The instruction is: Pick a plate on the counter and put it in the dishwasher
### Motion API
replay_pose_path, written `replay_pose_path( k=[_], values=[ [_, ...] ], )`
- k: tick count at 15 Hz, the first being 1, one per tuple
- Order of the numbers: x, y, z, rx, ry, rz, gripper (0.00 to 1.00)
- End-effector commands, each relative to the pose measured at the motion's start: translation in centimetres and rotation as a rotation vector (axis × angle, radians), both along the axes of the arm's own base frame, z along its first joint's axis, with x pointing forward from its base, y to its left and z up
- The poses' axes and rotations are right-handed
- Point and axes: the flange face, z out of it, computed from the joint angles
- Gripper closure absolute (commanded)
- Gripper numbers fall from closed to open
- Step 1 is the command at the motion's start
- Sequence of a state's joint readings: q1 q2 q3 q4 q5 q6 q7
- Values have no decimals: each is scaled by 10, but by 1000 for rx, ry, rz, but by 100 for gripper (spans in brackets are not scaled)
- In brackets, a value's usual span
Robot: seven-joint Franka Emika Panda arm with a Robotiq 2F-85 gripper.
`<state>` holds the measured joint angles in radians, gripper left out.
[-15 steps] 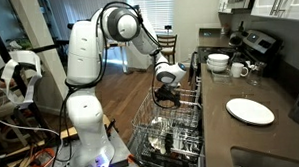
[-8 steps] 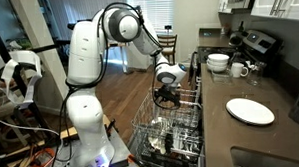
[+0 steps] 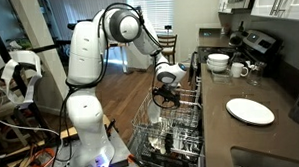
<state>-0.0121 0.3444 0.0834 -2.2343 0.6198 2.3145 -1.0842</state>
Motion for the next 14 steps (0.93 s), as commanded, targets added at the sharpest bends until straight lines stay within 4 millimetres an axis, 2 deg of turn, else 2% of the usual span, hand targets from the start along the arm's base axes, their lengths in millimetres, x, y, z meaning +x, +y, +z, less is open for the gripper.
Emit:
replay_pose_path(
  k=[1, 6, 14],
  values=[
    [4, 3, 3, -10, 14, -8, 0],
    [-4, 19, 16, -2, 22, -18, 0],
    [-37, 75, 57, -139, -7, -80, 0]
  ],
)
